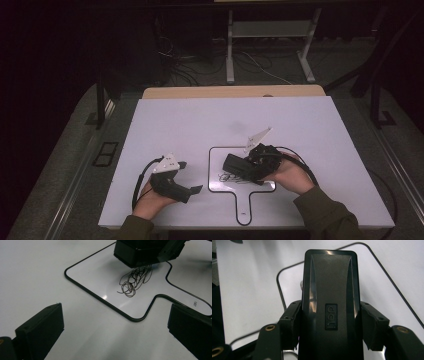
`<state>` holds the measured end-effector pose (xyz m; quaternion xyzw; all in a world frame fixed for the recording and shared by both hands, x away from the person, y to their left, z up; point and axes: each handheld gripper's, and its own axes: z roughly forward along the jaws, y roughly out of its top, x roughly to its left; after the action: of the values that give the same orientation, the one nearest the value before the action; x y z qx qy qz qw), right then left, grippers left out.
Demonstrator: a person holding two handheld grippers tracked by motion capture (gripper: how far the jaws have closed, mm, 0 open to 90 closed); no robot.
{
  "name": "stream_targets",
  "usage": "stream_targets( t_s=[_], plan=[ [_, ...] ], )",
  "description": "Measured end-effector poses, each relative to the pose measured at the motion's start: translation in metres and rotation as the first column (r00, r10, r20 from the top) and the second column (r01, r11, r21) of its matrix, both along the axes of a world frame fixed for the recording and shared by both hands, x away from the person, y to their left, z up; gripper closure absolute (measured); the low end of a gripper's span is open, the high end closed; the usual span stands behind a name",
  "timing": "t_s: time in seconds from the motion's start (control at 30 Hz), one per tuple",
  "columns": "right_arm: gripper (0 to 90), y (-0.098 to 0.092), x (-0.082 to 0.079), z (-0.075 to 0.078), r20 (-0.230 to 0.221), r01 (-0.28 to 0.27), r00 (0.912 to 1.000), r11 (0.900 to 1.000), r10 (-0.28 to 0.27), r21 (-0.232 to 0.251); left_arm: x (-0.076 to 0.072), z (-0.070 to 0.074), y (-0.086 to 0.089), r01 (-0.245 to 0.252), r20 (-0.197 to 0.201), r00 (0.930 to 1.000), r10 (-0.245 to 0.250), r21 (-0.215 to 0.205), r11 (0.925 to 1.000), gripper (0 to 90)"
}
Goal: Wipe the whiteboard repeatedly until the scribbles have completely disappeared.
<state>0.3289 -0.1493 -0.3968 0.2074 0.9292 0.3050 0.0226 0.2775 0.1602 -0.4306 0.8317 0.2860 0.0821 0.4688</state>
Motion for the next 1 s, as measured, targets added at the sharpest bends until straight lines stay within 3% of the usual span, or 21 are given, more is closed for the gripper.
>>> stream_targets(
  t_s=[0.43,1.0],
  plan=[
    [38.6,0.038,0.007,-0.011,-0.015,-0.065,0.9978,0.997,0.065,-0.033,0.002,0.0,0.001,-0.008,-0.004,1.0,0.008,-0.012,0.9999,0.0],
    [38.6,0.056,0.005,-0.026,0.018,-0.097,0.9949,0.989,0.099,-0.115,0.002,0.0,0.002,-0.006,-0.003,1.0,0.006,-0.011,0.9999,0.0]
  ],
)
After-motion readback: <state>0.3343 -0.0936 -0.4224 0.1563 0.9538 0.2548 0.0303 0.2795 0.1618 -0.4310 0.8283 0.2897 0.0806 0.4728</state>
